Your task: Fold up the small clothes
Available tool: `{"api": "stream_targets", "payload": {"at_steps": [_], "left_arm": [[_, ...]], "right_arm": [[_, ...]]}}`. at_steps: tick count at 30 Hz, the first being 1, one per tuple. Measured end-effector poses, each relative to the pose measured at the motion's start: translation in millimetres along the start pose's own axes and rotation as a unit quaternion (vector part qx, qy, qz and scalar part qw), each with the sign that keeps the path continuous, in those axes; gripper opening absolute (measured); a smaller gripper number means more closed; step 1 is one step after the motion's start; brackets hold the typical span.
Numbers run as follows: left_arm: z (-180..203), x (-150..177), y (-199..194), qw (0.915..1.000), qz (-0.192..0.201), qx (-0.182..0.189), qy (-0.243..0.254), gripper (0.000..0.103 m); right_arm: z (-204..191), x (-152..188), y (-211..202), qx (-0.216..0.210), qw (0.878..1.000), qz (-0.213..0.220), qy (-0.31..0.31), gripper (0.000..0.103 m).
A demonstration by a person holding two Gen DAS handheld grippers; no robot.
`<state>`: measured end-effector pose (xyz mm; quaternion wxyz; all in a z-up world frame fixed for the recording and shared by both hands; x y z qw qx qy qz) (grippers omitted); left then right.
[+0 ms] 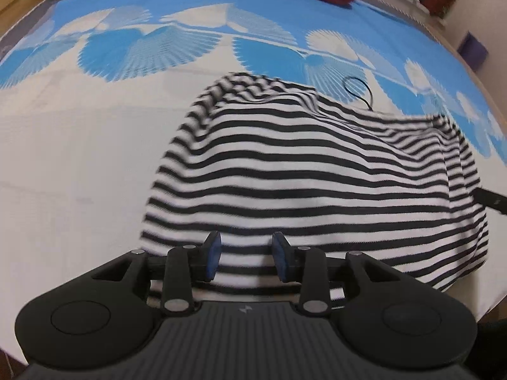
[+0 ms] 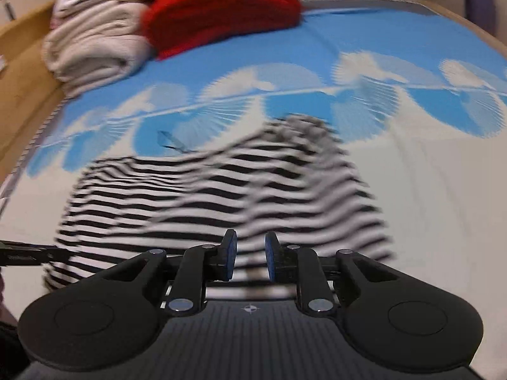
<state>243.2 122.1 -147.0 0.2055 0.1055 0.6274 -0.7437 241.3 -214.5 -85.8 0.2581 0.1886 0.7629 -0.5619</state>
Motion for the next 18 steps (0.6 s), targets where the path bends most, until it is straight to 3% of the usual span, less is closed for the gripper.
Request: {"api": "stream_targets", "payload": {"at_steps": [6,11,14,18], "left_arm": [[-47.2,9.0,-16.5,0.9971,-0.01,0.012,-0.074,0.039],[-68.1,20.4,-13.5,0.9845,-0.054,0.063,-0.155,0.039],[-70.4,30.1,-4.9,0.9727,-0.094,0.086,-0.194,0.04],[-82.7,36.4,9.3,0.9562,-0.124,0.081,-0.252,0.054]], "right_arm": [[-53.3,-8.9,37.9,-0.035,0.999,-0.022,-0.034,0.02],[-50.2,11.8,86.5,0.049,0.99,-0.124,-0.047,0.021],[-46.2,1.6,85.2,0.044,0.993,-0.107,-0.007,0.021],[-38.5,-14.0,66.8,0.039,0.997,-0.065,0.005,0.021]]}}
Point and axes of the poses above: each gripper's, at about its wrist camera, not at the fingertips, and y roughly the way its jaws point, z to its right, x to its underside, the point moved 7 cm from there along y, roughly the way its jaws point, and after that the axes turned 5 degrees about -y, right-handed, at the moved point
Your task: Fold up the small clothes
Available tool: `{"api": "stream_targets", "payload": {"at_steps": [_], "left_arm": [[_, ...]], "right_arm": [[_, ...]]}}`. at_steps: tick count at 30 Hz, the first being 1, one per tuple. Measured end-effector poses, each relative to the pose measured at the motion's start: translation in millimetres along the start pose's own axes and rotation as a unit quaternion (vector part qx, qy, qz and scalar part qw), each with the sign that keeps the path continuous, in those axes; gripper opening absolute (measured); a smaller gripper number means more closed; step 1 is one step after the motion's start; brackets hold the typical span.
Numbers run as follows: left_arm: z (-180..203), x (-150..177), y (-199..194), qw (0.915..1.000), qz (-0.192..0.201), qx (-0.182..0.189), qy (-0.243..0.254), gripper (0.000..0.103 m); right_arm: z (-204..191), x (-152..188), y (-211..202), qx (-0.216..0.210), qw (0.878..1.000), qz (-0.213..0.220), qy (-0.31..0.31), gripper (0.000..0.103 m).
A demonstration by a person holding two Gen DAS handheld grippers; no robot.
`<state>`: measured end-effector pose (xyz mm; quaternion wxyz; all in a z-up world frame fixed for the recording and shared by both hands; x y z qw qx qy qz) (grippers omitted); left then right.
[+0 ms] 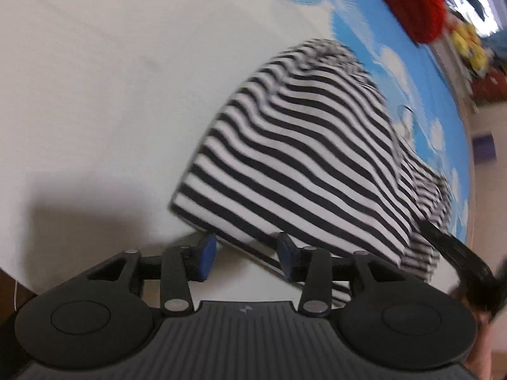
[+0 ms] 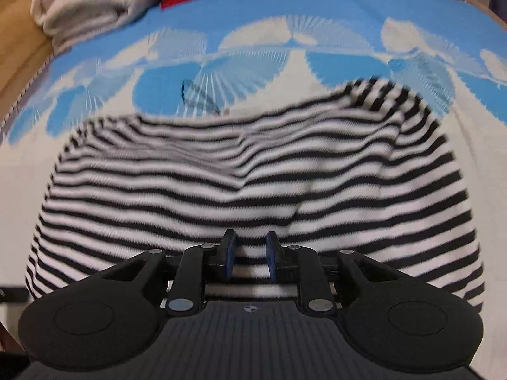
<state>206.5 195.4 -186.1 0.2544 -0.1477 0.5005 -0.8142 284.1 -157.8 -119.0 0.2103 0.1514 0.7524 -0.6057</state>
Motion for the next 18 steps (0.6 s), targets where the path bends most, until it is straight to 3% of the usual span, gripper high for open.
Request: {"api": "stream_targets", "payload": {"at_steps": [5,10,11,13,15,18], "left_arm": [[-18.7,-13.7,6.8,0.9962,0.016,-0.007,-0.086,0.058],[-13.8,-22.2,11.1,0.9952,0.032,-0.011,-0.092,0.055],[-11.0,-23.0,12.0,0.9955,0.036,-0.015,-0.087,0.051],[-5.9,-23.0,14.8,0.9964,0.036,-0.022,-0.073,0.017],[-3.6,-25.5,14.1,0.9969,0.037,-0.017,-0.066,0.01],[1.8,-29.8,5.7,0.9974,0.059,-0.023,-0.034,0.008]], "right_arm": [[29.5,-8.2,-22.8,-0.001,0.998,0.044,0.035,0.021],[72.3,-6.3,-50.0,0.014,0.994,0.08,0.076,0.021],[80.4,-4.6,-53.7,0.017,0.993,0.084,0.081,0.021],[98.3,-1.0,-63.8,0.026,0.991,0.089,0.091,0.021],[111.9,3.9,-71.1,0.036,0.99,0.091,0.099,0.021],[130.8,11.1,-81.5,0.05,0.988,0.095,0.114,0.021]]}}
Point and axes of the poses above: each gripper's, at about its wrist camera, not at the fingertips, and y roughly the way its jaws point, z to its right, x to its underside, the point moved 7 cm from there along y, roughly the way its jaws point, and after that the axes turned 5 degrees about -y, right-handed, at the moved point
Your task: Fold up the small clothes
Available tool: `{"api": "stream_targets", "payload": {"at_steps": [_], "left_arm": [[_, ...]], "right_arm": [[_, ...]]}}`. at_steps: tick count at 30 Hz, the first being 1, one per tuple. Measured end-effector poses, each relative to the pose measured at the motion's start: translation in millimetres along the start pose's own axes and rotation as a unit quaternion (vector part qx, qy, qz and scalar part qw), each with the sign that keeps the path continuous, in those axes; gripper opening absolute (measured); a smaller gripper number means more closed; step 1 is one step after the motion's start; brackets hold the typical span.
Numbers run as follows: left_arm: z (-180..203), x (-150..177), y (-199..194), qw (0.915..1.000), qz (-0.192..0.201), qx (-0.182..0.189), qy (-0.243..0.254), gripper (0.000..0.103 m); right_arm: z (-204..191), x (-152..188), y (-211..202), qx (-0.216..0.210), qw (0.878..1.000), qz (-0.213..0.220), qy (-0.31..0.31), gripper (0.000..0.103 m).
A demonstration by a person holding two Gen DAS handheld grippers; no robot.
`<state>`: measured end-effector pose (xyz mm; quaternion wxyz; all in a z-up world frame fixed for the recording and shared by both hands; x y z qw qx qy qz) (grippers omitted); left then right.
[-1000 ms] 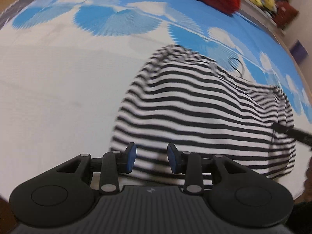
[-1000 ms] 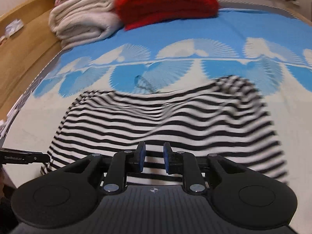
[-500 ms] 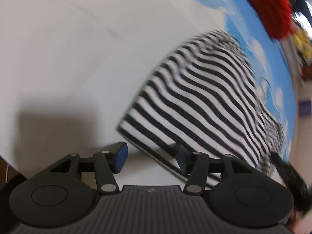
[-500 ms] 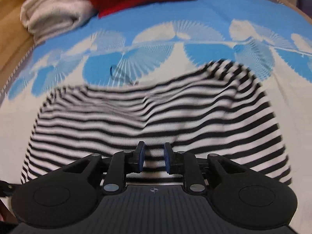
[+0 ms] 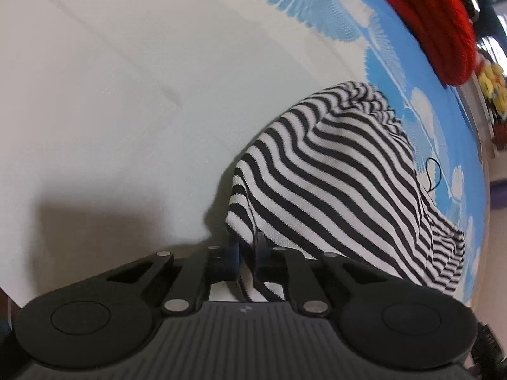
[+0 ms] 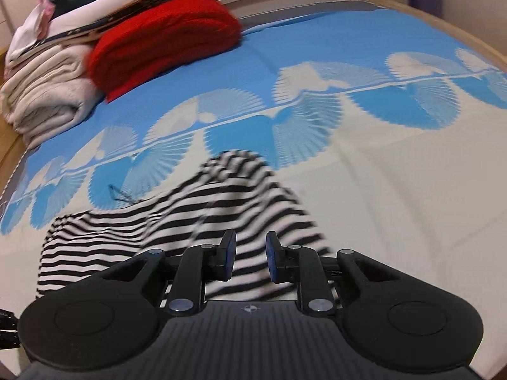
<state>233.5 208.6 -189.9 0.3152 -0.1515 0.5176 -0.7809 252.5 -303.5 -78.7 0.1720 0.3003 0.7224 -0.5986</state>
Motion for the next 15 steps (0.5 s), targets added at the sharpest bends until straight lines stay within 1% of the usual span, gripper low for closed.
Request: {"api": "stream_targets", "payload": {"at_steps": [3,7,8,10,12,14,15], "left_arm": [[-0.9,-4.4,-10.6,0.9998,0.016,0.012,0.008,0.007],[-9.9,-13.2,-30.2,0.9986,0.039,0.036,0.001,0.007],[-14.1,-15.7,-35.0,0.9985,0.044,0.033,-0.003,0.007],[-22.3,-19.4,-46.0,0.9981,0.061,0.009,0.005,0.007],[-29.8,-23.2,-56.3,0.997,0.074,-0.014,0.016,0.007],[-34.3,-25.7,-62.6,0.9966,0.076,-0.024,0.018,0.007],[-34.8,-26.6,-66.2,0.9966,0.077,-0.023,0.018,0.007]], "right_arm": [[15.1,1.2,-8.2,0.008,1.0,0.005,0.027,0.021],[26.3,4.4,-11.8,0.01,0.997,0.011,0.072,0.021],[27.7,5.5,-11.7,0.01,0.996,0.011,0.082,0.021],[27.2,8.2,-10.0,0.009,0.995,0.009,0.094,0.021],[25.9,9.4,-9.4,0.011,0.996,0.008,0.091,0.021],[22.6,8.9,-8.4,0.011,0.997,0.008,0.08,0.021],[21.6,8.1,-8.2,0.011,0.997,0.008,0.073,0.021]]}}
Point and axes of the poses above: each gripper's, at about its wrist camera, not at the fingertips, and y roughly the way its jaws point, z to its right, x to its underside, the point moved 7 cm from there along y, roughly the way its jaws point, and after that the axes turned 5 degrees about -y, right-handed, at the moved point
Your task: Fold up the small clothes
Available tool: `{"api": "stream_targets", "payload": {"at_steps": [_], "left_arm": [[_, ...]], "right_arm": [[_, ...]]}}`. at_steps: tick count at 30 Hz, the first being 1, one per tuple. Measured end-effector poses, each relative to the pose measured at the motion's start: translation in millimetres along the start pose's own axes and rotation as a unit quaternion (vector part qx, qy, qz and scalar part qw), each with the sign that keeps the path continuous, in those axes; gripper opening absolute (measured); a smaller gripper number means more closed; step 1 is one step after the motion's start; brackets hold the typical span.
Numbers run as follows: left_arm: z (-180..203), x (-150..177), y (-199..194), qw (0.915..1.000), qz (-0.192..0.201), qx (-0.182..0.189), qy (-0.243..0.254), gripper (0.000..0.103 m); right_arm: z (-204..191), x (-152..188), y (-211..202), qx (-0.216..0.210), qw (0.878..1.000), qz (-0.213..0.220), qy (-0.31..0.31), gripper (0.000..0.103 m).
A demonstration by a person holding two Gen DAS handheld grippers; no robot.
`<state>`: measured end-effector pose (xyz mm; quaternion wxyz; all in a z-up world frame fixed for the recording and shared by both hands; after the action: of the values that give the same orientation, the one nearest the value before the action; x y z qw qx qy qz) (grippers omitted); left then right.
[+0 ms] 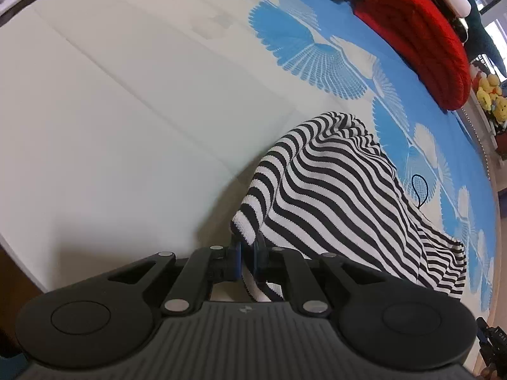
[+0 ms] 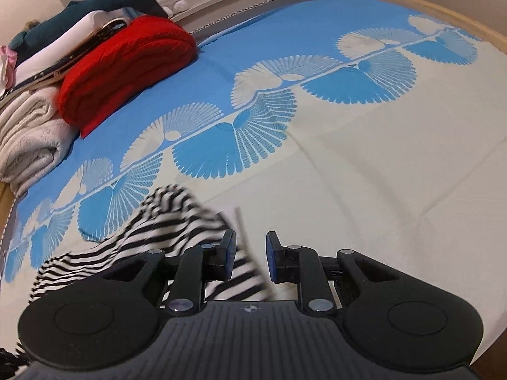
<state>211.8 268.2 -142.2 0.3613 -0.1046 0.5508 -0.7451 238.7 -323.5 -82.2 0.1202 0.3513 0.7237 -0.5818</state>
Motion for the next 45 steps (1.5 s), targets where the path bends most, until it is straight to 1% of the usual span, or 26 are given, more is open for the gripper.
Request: {"api": "stream_targets", "payload": {"at_steps": [2,6,7,10,13,17,19,21,23,24,25,26,27,28,30,31,32,34,35,36,38,40,42,43,44,45], "left_arm": [[7.7,-0.7,-8.7,0.9998,0.008,0.015,0.01,0.007],[60.8,9.1,-30.9,0.9946,0.028,0.083,0.055,0.006],[79.3,14.5,-34.4,0.9917,0.027,0.105,0.069,0.006],[144.7,41.1,-42.0,0.9766,0.021,0.175,0.124,0.006],[209.3,80.7,-45.1,0.9558,0.004,0.239,0.171,0.006],[289.7,153.3,-41.2,0.9132,-0.039,0.32,0.249,0.006],[321.7,195.7,-31.1,0.8913,-0.072,0.345,0.286,0.007],[341.7,234.1,-13.1,0.8772,-0.118,0.338,0.32,0.009],[351.2,265.1,9.0,0.8658,-0.157,0.314,0.357,0.01],[352.9,274.2,17.2,0.8608,-0.166,0.299,0.377,0.01],[350.9,277.8,19.9,0.8591,-0.162,0.285,0.393,0.012],[351.5,273.5,20.3,0.8613,-0.152,0.279,0.397,0.015],[350.4,261.9,18.3,0.8679,-0.141,0.279,0.386,0.023],[347.8,249.3,15.7,0.8767,-0.129,0.284,0.366,0.028],[335.8,215.3,6.8,0.895,-0.106,0.297,0.316,0.029],[329.1,199.1,5.4,0.9046,-0.093,0.293,0.296,0.029],[319.5,183.4,4.4,0.9146,-0.078,0.28,0.281,0.029],[300.3,160.9,6.9,0.9319,-0.052,0.245,0.262,0.031],[292.5,155.9,10.3,0.9378,-0.049,0.229,0.256,0.034],[283.4,150.8,14.2,0.9433,-0.049,0.212,0.251,0.041],[270.3,151.4,19.7,0.9488,-0.054,0.188,0.248,0.046],[261.1,147.7,21.1,0.9501,-0.064,0.173,0.252,0.057],[254.0,149.5,21.9,0.9498,-0.068,0.17,0.253,0.066],[253.4,147.9,21.3,0.9494,-0.07,0.172,0.253,0.071],[255.2,149.3,21.3,0.9488,-0.073,0.174,0.253,0.072],[254.1,151.8,17.4,0.9479,-0.076,0.177,0.254,0.072]], "right_arm": [[0.0,-1.3,0.0,0.001,1.0,0.001,-0.008,0.021],[3.1,-5.2,0.2,-0.006,1.0,0.002,-0.009,0.021],[3.7,-5.8,-0.9,-0.007,1.0,0.004,-0.012,0.021],[7.3,-7.3,-6.2,-0.006,1.0,0.011,-0.023,0.021],[14.7,-6.9,-11.1,-0.005,0.999,0.012,-0.029,0.021],[28.7,-8.1,-19.5,0.008,0.999,0.02,-0.034,0.021],[38.2,-10.5,-22.5,0.013,0.999,0.025,-0.023,0.021],[47.2,-12.6,-24.2,0.016,0.999,0.029,-0.002,0.021],[53.0,-13.8,-23.9,0.014,0.999,0.029,0.015,0.021],[53.9,-13.9,-23.3,0.011,0.999,0.029,0.022,0.021],[53.4,-13.7,-22.6,0.007,0.999,0.028,0.027,0.021],[51.2,-13.0,-21.5,-0.001,0.999,0.027,0.031,0.022],[47.3,-12.1,-20.3,-0.012,0.999,0.025,0.033,0.022],[42.7,-11.6,-19.1,-0.024,0.999,0.023,0.034,0.022],[27.7,-9.7,-14.9,-0.058,0.998,0.015,0.03,0.023],[19.8,-8.9,-13.0,-0.074,0.997,0.01,0.027,0.026],[10.0,-7.4,-9.6,-0.093,0.995,0.003,0.023,0.028],[-6.0,-4.1,-1.4,-0.113,0.993,-0.012,0.019,0.039],[-13.5,-2.0,2.9,-0.117,0.993,-0.02,0.018,0.041],[-20.2,-0.1,8.6,-0.118,0.992,-0.028,0.017,0.044],[-33.1,3.0,22.0,-0.122,0.991,-0.047,0.02,0.045],[-44.3,6.6,36.3,-0.122,0.99,-0.062,0.021,0.048],[-52.3,8.4,46.3,-0.113,0.991,-0.071,0.02,0.047],[-56.1,8.9,49.6,-0.11,0.991,-0.072,0.02,0.039],[-59.4,7.9,50.0,-0.116,0.991,-0.069,0.02,0.025],[-62.4,5.9,46.6,-0.126,0.99,-0.06,0.018,0.002]]}}
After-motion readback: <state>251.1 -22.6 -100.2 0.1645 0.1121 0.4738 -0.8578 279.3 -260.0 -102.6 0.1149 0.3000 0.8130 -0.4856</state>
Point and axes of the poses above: each gripper's, at about its wrist camera, not at the fingertips, and y roughly the way its jaws point, z to its right, x to its underside, the point moved 7 cm from there along y, roughly the way its jaws point, and after that the axes turned 5 degrees about -y, right-handed, at the moved point
